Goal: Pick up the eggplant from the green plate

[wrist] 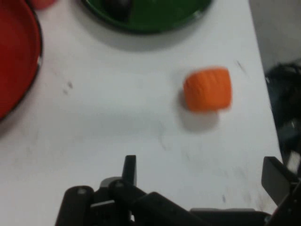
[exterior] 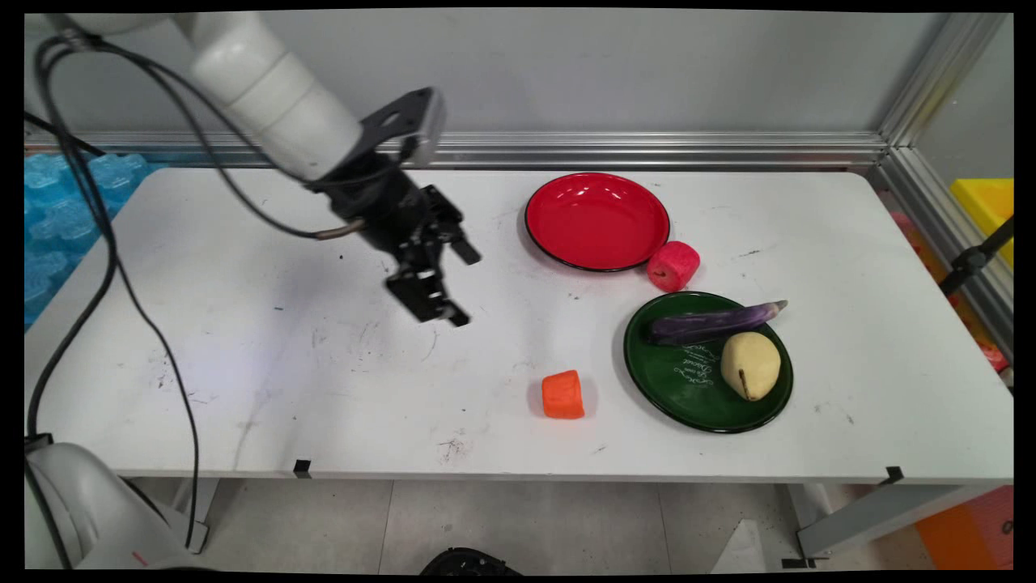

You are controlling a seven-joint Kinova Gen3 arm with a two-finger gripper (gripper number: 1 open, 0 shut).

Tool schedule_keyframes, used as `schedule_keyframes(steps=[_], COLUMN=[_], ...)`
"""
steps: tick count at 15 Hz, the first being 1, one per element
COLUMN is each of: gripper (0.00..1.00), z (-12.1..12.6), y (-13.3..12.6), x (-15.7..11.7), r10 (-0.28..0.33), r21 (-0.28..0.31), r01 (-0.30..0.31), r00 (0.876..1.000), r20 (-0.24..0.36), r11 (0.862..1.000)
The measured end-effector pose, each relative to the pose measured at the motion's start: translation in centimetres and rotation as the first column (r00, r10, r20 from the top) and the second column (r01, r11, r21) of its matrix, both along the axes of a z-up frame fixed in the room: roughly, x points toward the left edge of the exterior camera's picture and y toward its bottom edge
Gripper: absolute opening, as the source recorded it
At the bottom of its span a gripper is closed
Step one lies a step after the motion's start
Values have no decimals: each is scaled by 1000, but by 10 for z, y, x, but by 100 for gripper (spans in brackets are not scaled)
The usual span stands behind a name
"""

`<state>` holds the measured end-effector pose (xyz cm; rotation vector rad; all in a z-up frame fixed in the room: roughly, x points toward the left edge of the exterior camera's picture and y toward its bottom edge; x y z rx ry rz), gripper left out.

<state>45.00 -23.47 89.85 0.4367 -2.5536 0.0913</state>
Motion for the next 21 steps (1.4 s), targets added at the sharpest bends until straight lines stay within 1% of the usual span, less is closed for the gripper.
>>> schedule_keyframes(steps=[1,2,8,10,13,14,16,20,21], gripper=[100,100,100,100,100,100,100,100,100], z=[-1,-3,-16,-21,-37,-39,-53,-70,-78], y=[-3,-11,-45,-53,-72,-74,-86,-97,-102], x=[-5,-20,-81,-97,-138,-144,-172,-200,-213], r10=[10,37,97,106,125,126,133,135,136], r21=[-1,-7,-46,-55,-71,-73,-79,-82,-81], r01=[-10,-37,-98,-107,-127,-128,-134,-136,-136], r00=[1000,999,995,994,992,991,991,991,991], r20=[-4,-15,-30,-32,-33,-33,-26,-14,-8], r11=[1000,999,994,993,989,989,988,987,987])
